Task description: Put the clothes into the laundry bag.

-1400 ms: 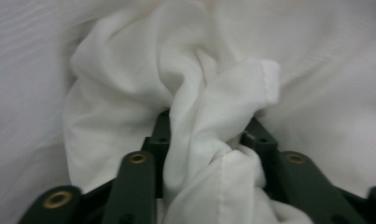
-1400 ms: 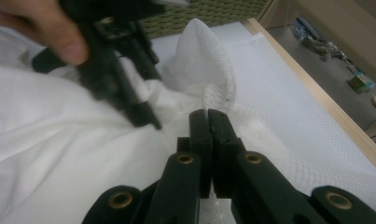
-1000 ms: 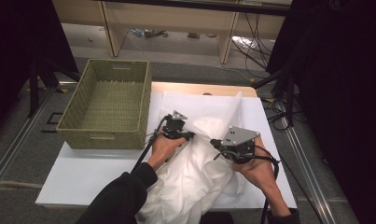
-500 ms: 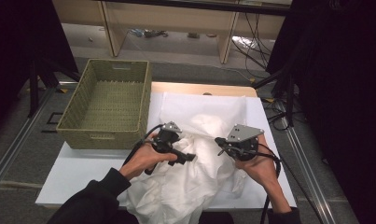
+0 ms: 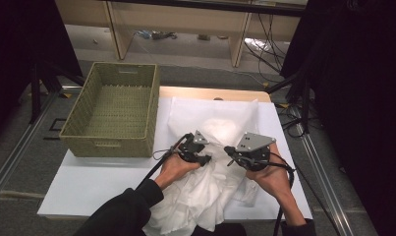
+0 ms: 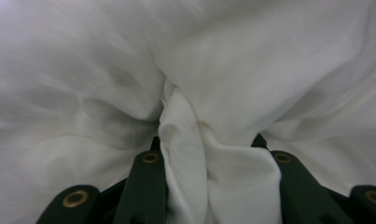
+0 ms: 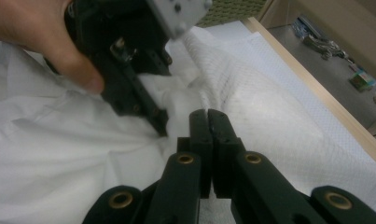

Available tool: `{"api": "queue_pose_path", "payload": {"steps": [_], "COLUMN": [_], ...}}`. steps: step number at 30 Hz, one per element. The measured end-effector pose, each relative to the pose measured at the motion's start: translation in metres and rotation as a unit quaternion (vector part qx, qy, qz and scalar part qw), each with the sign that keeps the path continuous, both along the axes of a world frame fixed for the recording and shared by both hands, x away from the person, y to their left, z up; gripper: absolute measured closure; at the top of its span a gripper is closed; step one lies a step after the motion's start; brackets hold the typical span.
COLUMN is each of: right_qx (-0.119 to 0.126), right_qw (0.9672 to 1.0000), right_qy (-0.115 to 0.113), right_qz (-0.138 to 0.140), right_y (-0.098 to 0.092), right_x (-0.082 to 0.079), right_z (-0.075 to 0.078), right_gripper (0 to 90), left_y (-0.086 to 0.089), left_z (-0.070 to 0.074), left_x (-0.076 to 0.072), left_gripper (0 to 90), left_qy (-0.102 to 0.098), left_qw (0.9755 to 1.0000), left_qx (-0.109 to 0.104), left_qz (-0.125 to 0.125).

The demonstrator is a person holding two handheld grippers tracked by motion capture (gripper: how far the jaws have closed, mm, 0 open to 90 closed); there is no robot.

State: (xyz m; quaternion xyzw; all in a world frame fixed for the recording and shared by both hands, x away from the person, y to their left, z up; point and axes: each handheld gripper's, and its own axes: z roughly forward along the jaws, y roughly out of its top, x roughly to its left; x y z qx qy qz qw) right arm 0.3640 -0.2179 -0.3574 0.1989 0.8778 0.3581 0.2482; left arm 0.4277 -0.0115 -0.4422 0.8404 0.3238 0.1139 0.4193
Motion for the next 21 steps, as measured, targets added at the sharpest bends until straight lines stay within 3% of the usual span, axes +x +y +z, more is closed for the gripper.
{"api": "queue_pose_path", "payload": {"steps": [1,2,3,5,6,7,8,10,11,12,13,14,15,16,17,18,19,21], "right_qx": [-0.001,-0.001,-0.001,0.002,0.004,0.004,0.004,0.001,0.002,0.002,0.003,0.007,0.008,0.008,0.008,0.008,0.006,0.005], "right_qw": [1.0000,1.0000,0.9999,0.9999,0.9999,0.9999,1.0000,1.0000,1.0000,1.0000,1.0000,0.9999,0.9999,0.9999,0.9999,0.9999,0.9999,0.9999], "right_qy": [-0.005,-0.005,-0.013,-0.014,-0.012,-0.012,-0.008,-0.004,0.005,0.005,0.007,0.009,0.009,0.009,0.010,0.009,0.008,0.008], "right_qz": [-0.003,-0.003,-0.001,0.001,0.000,0.000,-0.002,-0.001,-0.004,-0.004,-0.005,-0.004,-0.008,-0.008,-0.007,-0.007,-0.006,-0.008], "right_y": [0.000,0.000,0.001,0.002,0.002,0.002,0.002,0.002,0.001,0.001,0.000,-0.003,-0.004,-0.004,-0.005,-0.005,-0.005,-0.005], "right_x": [-0.002,-0.002,-0.005,-0.005,-0.005,-0.005,-0.003,-0.002,0.000,0.000,0.000,0.002,0.002,0.002,0.002,0.002,0.002,0.002], "right_z": [0.004,0.004,0.008,0.009,0.009,0.009,0.006,0.004,-0.001,-0.001,-0.002,-0.003,-0.003,-0.003,-0.003,-0.002,-0.002,-0.002], "right_gripper": [90.0,90.0,90.0,90.0,90.0,90.0,90.0,90.0,90.0,90.0,90.0,90.0,90.0,90.0,90.0,90.0,90.0,90.0], "left_y": [0.007,0.007,0.009,0.005,-0.005,-0.005,-0.018,-0.022,-0.019,-0.019,-0.011,0.000,0.007,0.007,0.024,0.024,0.040,0.046], "left_z": [0.012,0.012,0.016,0.012,-0.002,-0.002,-0.021,-0.027,-0.027,-0.027,-0.022,-0.016,-0.012,-0.012,-0.002,-0.002,0.007,0.008], "left_x": [0.001,0.001,0.003,0.006,0.012,0.012,0.017,0.019,0.020,0.020,0.021,0.018,0.013,0.013,0.001,0.001,-0.010,-0.015], "left_gripper": [71.9,71.9,71.5,69.1,66.5,63.5,59.2,53.1,48.1,45.0,45.0,31.4,27.1,25.9,26.1,26.3,25.1,23.3], "left_qy": [-0.006,-0.006,-0.007,-0.010,0.013,0.013,0.023,0.023,0.022,0.022,0.037,0.051,0.047,0.047,0.037,0.037,0.047,0.047], "left_qw": [0.9987,0.9987,0.9972,0.9969,0.9947,0.9947,0.9932,0.9931,0.9945,0.9945,0.9947,0.9961,0.9972,0.9972,0.9979,0.9979,0.9980,0.9979], "left_qx": [-0.038,-0.038,-0.060,-0.056,-0.064,-0.064,-0.062,-0.062,-0.070,-0.070,-0.071,-0.062,-0.053,-0.053,-0.050,-0.050,-0.041,-0.043], "left_qz": [0.032,0.032,0.043,0.055,0.080,0.080,0.096,0.096,0.074,0.074,0.065,0.036,0.023,0.023,0.017,0.017,-0.001,-0.004]}}
